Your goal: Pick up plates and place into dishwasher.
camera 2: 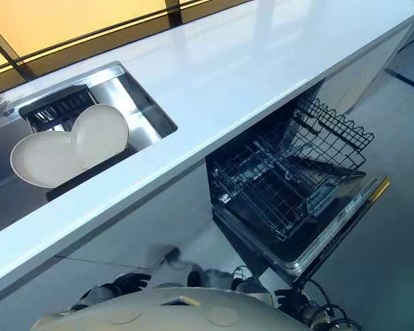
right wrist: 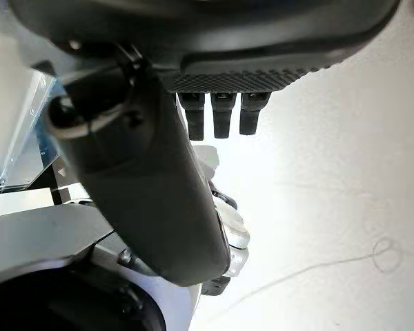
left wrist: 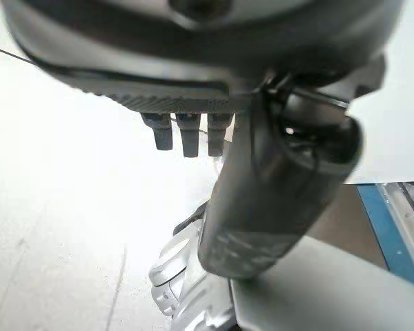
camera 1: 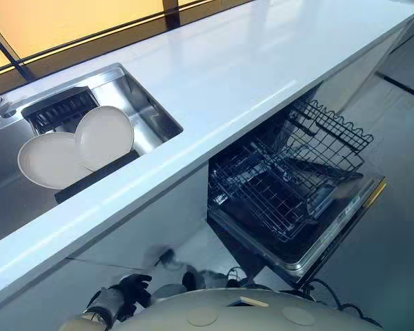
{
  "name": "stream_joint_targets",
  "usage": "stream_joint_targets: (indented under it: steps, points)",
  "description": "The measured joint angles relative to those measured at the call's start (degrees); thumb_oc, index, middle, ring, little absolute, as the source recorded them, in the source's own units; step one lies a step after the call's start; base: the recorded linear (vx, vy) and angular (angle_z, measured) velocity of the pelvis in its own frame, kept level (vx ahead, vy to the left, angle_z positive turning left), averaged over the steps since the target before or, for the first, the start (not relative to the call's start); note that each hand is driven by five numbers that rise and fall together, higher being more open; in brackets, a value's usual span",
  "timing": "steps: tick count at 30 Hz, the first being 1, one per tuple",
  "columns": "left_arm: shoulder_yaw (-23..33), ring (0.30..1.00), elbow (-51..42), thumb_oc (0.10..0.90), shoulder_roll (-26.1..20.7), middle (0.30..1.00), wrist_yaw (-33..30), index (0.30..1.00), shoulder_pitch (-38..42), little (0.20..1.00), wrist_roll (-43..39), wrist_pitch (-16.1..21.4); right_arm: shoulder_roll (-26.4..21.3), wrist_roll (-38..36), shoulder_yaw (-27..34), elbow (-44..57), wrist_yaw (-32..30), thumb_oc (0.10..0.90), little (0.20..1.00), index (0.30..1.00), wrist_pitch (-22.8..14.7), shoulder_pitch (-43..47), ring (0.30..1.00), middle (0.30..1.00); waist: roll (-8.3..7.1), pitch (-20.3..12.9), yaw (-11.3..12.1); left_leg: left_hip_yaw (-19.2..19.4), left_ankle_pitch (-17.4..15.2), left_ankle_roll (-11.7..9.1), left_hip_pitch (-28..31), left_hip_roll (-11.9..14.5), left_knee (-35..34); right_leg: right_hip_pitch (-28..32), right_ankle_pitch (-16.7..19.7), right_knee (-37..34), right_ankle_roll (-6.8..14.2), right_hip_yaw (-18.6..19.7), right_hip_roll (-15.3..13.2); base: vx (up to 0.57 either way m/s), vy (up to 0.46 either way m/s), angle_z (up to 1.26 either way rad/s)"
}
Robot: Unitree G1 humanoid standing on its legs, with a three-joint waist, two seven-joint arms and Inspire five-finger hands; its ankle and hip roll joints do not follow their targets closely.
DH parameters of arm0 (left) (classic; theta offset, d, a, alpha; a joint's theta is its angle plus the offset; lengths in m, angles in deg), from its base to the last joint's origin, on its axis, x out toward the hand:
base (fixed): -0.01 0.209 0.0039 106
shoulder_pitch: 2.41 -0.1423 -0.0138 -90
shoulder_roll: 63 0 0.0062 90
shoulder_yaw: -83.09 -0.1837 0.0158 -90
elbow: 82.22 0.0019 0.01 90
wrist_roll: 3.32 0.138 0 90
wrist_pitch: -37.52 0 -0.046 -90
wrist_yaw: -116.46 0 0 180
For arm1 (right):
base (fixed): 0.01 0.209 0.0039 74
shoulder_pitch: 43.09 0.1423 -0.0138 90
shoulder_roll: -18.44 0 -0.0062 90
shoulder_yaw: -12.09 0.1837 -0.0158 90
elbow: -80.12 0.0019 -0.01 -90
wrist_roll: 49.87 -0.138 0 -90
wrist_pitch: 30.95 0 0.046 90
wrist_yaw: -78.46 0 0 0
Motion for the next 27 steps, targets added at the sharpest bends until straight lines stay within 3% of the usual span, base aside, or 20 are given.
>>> stream_joint_targets:
  steps: [8, 11, 13, 17, 19, 22, 27]
  points:
    - [0.4, 0.9, 0.1, 0.8, -0.15, 0.9, 0.82, 0.9, -0.22, 0.9, -1.69, 0.18, 0.0, 0.0, 0.01, 0.0, 0.01, 0.8, 0.9, 0.9, 0.0, 0.0, 0.9, 0.9, -0.01, 0.02, 0.04, 0.01, 0.0, 0.0, -0.01, 0.0, -0.01, -0.01, 0.0, 0.0, 0.0, 0.02, 0.0, -0.01, -0.07, 0.06]
    - [2.87, 0.9, 0.76, 0.8, -0.21, 0.9, 1.61, 0.9, -0.87, 0.9, -8.6, 0.18, 0.0, -0.01, 0.05, 0.0, 0.01, 0.8, 0.9, 0.9, 0.0, 0.02, 0.9, 0.9, -0.01, 0.11, 0.09, 0.01, -0.01, -0.01, -0.03, 0.01, -0.01, -0.01, 0.0, 0.0, 0.0, 0.03, 0.01, 0.0, 0.0, 0.0]
    - [7.32, 0.9, 0.81, 0.8, -0.07, 0.9, 4.96, 0.9, -1.83, 0.9, -18.76, 0.14, 0.0, -0.01, 0.28, 0.05, 0.01, 0.8, 0.9, 0.9, -0.01, 0.06, 0.9, 0.9, 0.0, 0.36, 0.16, -0.05, 0.0, -0.01, -0.07, 0.01, 0.0, 0.0, 0.0, 0.0, 0.0, -0.02, 0.01, 0.0, 0.0, 0.0]
    - [10.6, 0.9, -3.66, 0.8, 1.19, 0.9, 18.73, 0.9, -3.32, 0.9, -34.31, -0.75, -0.04, -0.06, 1.68, 0.29, 0.06, 0.8, 0.9, 0.9, 0.68, 0.05, 0.9, 0.9, -0.09, 1.09, 1.38, -0.33, 0.02, -0.01, -0.29, -0.02, 0.02, -0.07, -0.01, 0.0, 0.01, -0.23, -0.03, -0.05, -0.003, 0.03]
    - [9.87, 0.9, -8.66, 0.8, 1.67, 0.9, 23.21, 0.9, -4.03, 0.9, -35.43, -1.87, -0.09, -0.06, 1.93, 0.85, 0.12, 0.8, 0.9, 0.9, 0.88, 0.06, 0.9, 0.9, -0.08, 1.78, 1.52, -0.59, 0.02, -0.02, -0.36, -0.06, 0.02, -0.13, -0.01, 0.0, 0.01, -0.34, -0.02, -0.05, 0.011, 0.05]
    - [8.82, 0.9, -17.31, 0.8, -0.02, 0.9, 35.38, 0.9, -3.98, 0.9, -36.63, -5.65, -0.55, -0.05, 2.74, 2.38, 0.52, 0.8, 0.9, 0.9, 1.05, -0.15, 0.9, 0.9, 0.42, 2.25, 1.91, -0.62, 0.35, 0.06, -1.24, -0.02, 0.04, -1.05, 0.14, 0.01, -0.11, -0.38, -0.02, -0.06, 0.012, 0.0]
    - [4.3, 0.9, -42.92, 0.8, 0.59, 0.9, 60.1, 0.9, -2.5, 0.9, -38.6, -17.2, -1.43, -0.13, 2.97, 3.22, 1.55, 0.8, 0.9, 0.9, 1.55, -0.13, 0.9, 0.9, 0.84, 2.75, 1.84, -0.69, 0.64, 0.3, -1.91, -0.22, -0.01, -1.66, 0.23, 0.01, -0.01, -0.28, -0.21, -0.04, -0.012, 0.0]
